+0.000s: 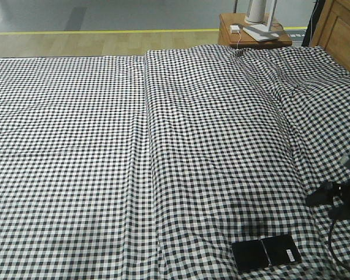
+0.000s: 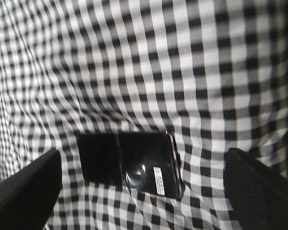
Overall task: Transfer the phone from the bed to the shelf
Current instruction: 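Move the right gripper down toward the black phone on the bed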
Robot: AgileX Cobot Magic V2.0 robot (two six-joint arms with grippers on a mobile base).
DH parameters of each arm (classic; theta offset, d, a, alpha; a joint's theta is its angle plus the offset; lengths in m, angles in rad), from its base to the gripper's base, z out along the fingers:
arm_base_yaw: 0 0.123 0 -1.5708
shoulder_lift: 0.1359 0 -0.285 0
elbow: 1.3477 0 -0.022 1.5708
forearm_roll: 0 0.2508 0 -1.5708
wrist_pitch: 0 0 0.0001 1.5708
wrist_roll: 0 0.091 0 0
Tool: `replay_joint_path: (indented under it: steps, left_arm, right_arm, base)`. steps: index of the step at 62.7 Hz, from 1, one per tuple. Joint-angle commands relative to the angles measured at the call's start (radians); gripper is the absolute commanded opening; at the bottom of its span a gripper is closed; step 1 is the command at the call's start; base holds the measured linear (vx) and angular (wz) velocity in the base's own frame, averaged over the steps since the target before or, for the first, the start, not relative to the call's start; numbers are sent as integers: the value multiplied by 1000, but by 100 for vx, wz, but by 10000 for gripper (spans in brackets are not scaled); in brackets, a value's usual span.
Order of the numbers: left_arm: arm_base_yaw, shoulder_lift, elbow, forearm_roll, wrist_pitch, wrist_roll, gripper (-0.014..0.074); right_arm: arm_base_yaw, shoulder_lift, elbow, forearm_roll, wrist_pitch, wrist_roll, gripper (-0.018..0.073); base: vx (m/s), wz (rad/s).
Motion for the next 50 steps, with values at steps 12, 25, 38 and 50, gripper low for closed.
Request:
replay_joint_path:
  steps: [12,25,38,50]
  left_arm:
    - [2,-6,-24,-11,-75,-9,1]
    - [2,-6,-24,-11,-75,-9,1]
    - [2,-6,-24,-11,-75,-9,1]
    - [2,-6,-24,-11,-75,-9,1]
  right_arm:
    - [-5,116,-179,43,271,-33,623]
    - [-5,182,-237,41,334,-28,606]
    - [-5,228,-237,37,334,-31,601]
    - [-3,257,-229,30,335,-38,594]
  base:
    - [0,0]
    - [0,0]
    - [0,0]
    - [0,0]
